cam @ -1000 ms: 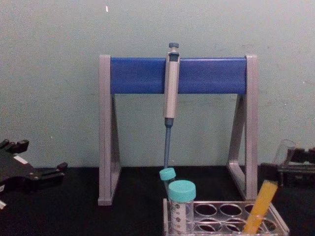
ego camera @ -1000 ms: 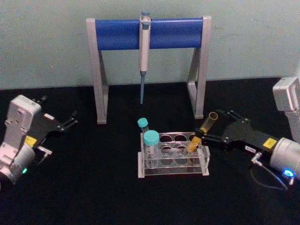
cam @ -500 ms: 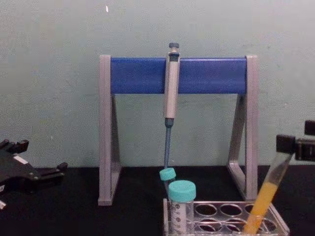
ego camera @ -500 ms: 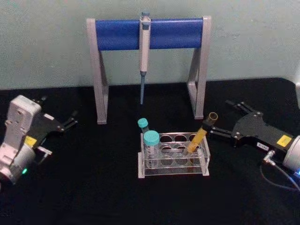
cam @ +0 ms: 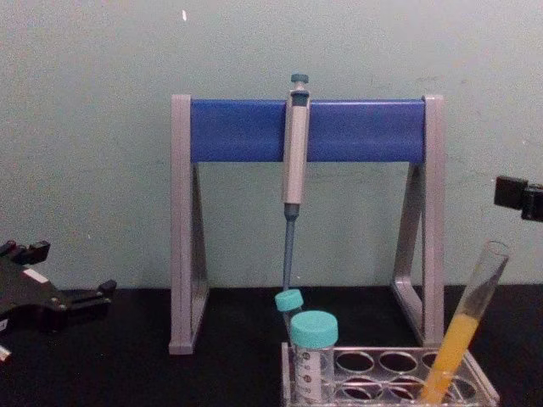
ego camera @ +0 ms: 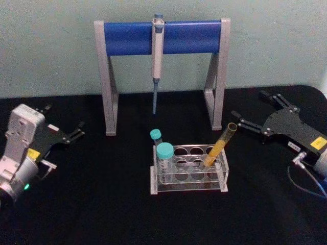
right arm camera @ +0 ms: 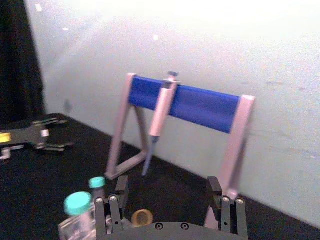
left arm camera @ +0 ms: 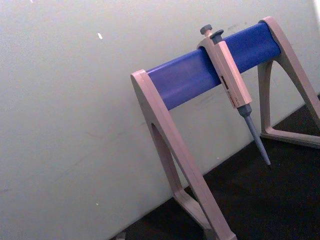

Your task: Pick up the test tube from the test tube rack, shake it, then place it back into the test tube rack.

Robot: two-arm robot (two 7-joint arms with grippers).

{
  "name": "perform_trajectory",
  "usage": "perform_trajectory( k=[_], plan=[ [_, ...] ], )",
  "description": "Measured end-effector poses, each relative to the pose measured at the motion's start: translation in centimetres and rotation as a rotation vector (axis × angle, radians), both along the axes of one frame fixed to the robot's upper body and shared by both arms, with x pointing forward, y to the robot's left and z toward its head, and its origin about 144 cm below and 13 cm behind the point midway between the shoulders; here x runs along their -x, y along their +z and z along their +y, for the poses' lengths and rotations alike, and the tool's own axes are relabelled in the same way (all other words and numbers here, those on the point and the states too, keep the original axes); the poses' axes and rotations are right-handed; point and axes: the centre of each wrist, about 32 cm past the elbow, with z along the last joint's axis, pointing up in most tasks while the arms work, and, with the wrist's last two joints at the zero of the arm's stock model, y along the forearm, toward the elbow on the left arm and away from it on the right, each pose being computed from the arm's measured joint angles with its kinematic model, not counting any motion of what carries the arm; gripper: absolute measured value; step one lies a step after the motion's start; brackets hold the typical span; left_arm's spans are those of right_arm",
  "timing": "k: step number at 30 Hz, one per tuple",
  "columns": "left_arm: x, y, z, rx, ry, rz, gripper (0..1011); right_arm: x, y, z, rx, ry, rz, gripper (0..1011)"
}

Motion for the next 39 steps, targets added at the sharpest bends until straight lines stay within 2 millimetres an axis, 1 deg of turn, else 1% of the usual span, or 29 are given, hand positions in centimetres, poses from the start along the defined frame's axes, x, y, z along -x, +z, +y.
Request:
perform_trajectory(
  k=[8,20,21,27,39],
  plan=[
    [0.0,0.0,0.0,0.0,0.0,0.0,1001,-1.4,-1.6,0.7,-0.011,-0.125,-0.018,1000],
    [0.0,0.0,0.0,0.0,0.0,0.0,1002,-3.2,-3.1,0.9,-0.017,-0.261,-0.009,1000],
    [0.0,0.0,0.0,0.0,0.0,0.0,1001,-3.6,-3.3,0.8,-0.012,-0.274,-0.008,1000],
    [0.0,0.0,0.0,0.0,0.0,0.0,1001,-4.8,-4.4,0.7,0.009,-0.31,0.008,1000],
    [0.0,0.0,0.0,0.0,0.0,0.0,1001,-5.5,-6.1,0.9,0.026,-0.323,0.028,1000]
  ],
)
